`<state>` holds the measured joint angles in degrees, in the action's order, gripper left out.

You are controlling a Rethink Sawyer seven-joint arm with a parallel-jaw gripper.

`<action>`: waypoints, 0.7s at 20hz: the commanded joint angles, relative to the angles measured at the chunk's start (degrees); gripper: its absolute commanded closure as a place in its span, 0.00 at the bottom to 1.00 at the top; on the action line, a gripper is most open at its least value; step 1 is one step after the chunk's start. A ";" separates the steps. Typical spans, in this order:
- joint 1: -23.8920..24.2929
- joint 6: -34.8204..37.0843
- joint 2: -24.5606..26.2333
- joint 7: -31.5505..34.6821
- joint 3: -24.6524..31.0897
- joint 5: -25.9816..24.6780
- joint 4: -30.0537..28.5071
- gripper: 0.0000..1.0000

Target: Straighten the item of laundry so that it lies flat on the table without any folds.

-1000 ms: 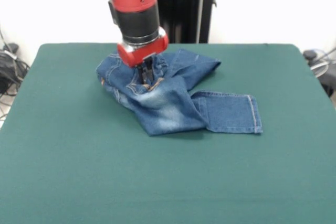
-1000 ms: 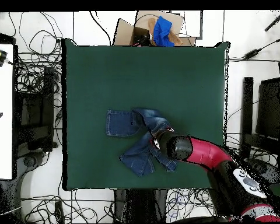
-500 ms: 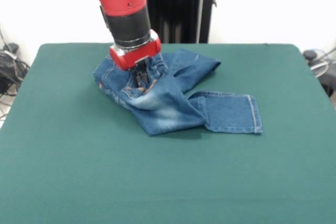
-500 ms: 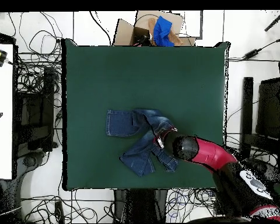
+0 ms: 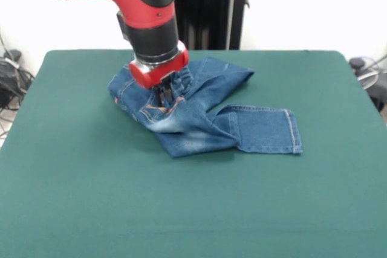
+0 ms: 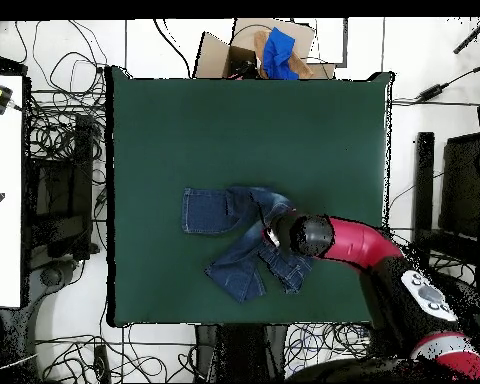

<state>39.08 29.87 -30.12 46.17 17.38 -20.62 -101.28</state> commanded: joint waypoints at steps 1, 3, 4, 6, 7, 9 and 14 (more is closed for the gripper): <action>-2.81 13.51 3.00 -8.80 6.92 -3.80 19.38 1.00; -2.23 13.99 5.42 -10.43 8.39 -4.90 21.54 1.00; -2.13 13.62 6.30 -11.16 9.01 -5.97 22.49 1.00; -1.71 12.72 7.25 -12.08 9.79 -8.06 23.67 1.00; -1.51 12.81 7.55 -12.84 10.39 -8.94 24.27 1.00; -1.71 14.63 8.24 -14.08 11.04 -10.38 26.35 1.00; -2.78 23.13 10.91 -18.30 12.57 -11.89 33.25 1.00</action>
<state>37.91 49.01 -23.86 45.19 22.28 -27.49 -82.35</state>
